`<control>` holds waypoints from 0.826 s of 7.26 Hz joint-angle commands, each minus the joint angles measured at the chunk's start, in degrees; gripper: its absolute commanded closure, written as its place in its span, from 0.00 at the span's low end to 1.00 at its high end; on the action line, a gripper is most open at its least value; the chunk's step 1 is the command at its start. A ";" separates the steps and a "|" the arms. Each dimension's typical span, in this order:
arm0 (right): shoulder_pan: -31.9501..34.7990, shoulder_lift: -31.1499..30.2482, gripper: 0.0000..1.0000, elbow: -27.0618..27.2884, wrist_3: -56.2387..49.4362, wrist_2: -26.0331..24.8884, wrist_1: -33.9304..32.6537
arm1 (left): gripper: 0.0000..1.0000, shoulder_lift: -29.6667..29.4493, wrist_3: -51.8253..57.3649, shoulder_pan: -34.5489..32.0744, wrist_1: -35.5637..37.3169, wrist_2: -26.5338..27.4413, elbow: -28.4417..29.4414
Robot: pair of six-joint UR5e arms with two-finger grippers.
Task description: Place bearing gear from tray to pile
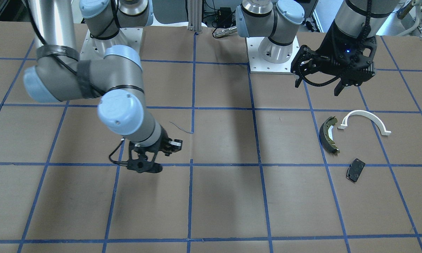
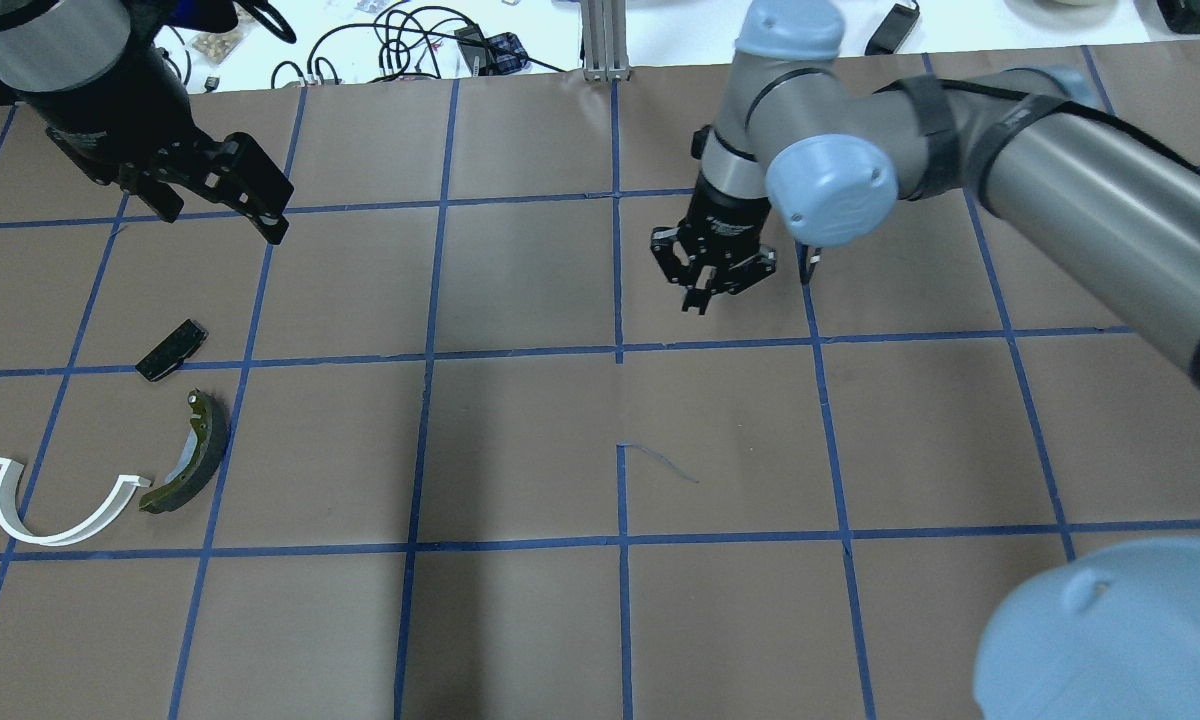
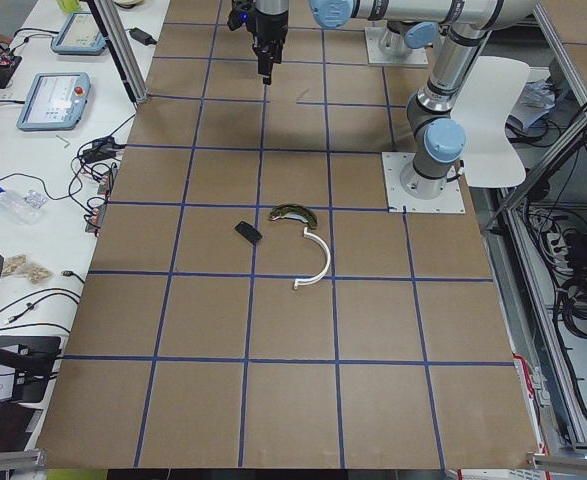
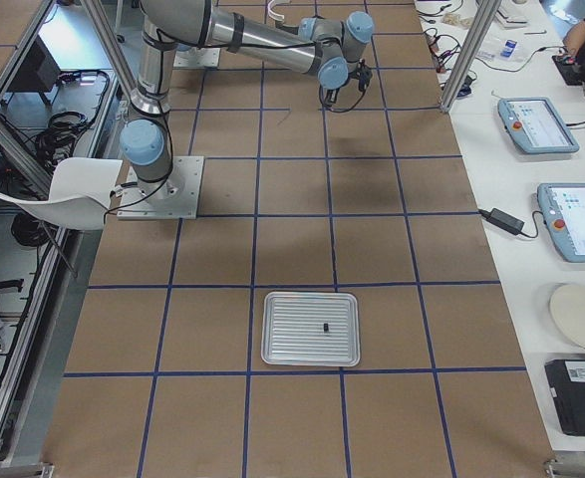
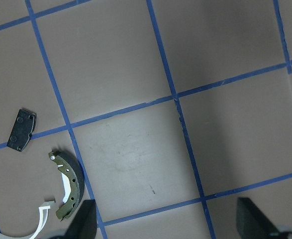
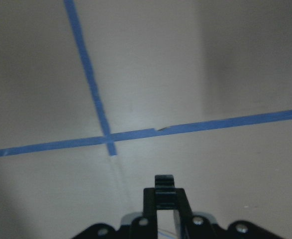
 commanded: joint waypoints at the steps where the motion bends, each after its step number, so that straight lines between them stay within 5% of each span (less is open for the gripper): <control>1: 4.90 5.17 0.91 0.08 6.65 3.16 -10.25 | 0.00 -0.01 0.04 0.05 0.02 -0.02 0.00; 2: 4.99 5.54 0.23 0.16 6.91 2.65 -10.28 | 0.00 -0.01 0.04 -0.04 0.02 -0.02 0.00; 3: 4.91 5.81 0.00 0.16 6.57 2.81 -9.58 | 0.00 -0.01 0.04 0.04 0.02 -0.02 0.00; 6: 1.33 2.32 0.00 -0.28 5.34 0.63 -8.78 | 0.00 -0.01 0.12 0.05 0.02 -0.02 0.00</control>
